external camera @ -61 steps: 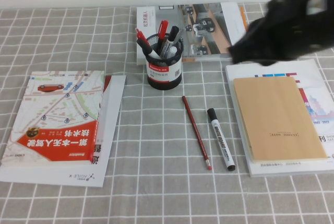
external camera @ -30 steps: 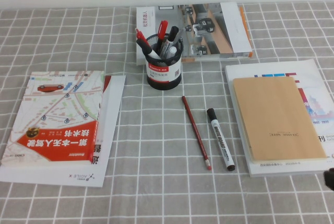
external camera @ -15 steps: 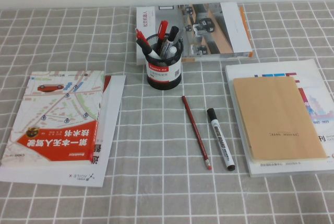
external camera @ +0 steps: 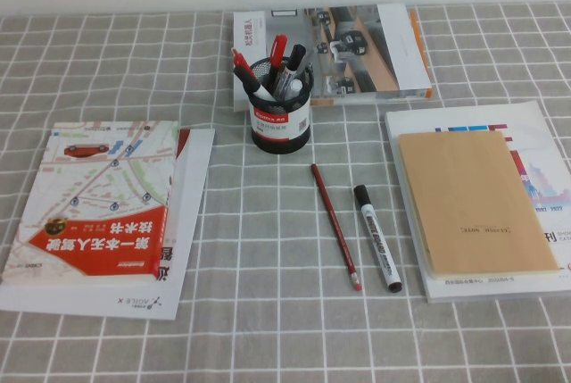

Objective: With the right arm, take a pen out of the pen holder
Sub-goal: 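Take a marker out of the pen holder and lay it on the table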

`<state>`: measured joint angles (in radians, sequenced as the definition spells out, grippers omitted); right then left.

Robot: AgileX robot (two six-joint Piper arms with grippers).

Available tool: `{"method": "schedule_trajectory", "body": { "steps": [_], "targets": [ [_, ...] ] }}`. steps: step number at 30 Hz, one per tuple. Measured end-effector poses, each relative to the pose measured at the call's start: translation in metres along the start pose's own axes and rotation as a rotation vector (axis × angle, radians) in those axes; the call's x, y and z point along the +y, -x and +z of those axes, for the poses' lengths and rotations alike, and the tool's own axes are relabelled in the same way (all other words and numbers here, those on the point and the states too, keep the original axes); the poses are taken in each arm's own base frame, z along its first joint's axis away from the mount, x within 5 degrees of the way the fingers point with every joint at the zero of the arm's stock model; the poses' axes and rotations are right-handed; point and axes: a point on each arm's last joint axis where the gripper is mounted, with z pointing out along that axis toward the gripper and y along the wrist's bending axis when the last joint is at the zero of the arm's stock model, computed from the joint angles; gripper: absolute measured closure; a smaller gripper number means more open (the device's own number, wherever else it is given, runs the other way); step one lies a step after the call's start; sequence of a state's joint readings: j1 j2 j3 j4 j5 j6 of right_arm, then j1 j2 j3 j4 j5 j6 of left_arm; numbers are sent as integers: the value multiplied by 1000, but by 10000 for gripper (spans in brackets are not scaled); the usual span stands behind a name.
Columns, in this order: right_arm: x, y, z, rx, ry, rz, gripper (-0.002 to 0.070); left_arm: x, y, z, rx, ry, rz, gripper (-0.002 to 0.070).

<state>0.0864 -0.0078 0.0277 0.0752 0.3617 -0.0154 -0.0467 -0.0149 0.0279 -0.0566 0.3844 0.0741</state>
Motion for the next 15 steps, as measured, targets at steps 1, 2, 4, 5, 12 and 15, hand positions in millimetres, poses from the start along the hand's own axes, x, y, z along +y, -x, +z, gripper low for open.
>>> {"method": "schedule_trajectory", "body": {
  "steps": [1, 2, 4, 5, 12, 15],
  "targets": [
    [0, -1, 0, 7, 0, -2, 688, 0, 0, 0, 0, 0, 0, 678],
    [0, -1, 0, 11, 0, -2, 688, 0, 0, 0, 0, 0, 0, 678],
    [0, -1, 0, 13, 0, -2, 688, 0, 0, 0, 0, 0, 0, 678],
    [0, -1, 0, 13, 0, -2, 688, 0, 0, 0, 0, 0, 0, 678],
    [0, -1, 0, 14, 4, 10, 688, 0, 0, 0, 0, 0, 0, 678],
    [0, -1, 0, 15, 4, 10, 688, 0, 0, 0, 0, 0, 0, 678]
  ]
}}
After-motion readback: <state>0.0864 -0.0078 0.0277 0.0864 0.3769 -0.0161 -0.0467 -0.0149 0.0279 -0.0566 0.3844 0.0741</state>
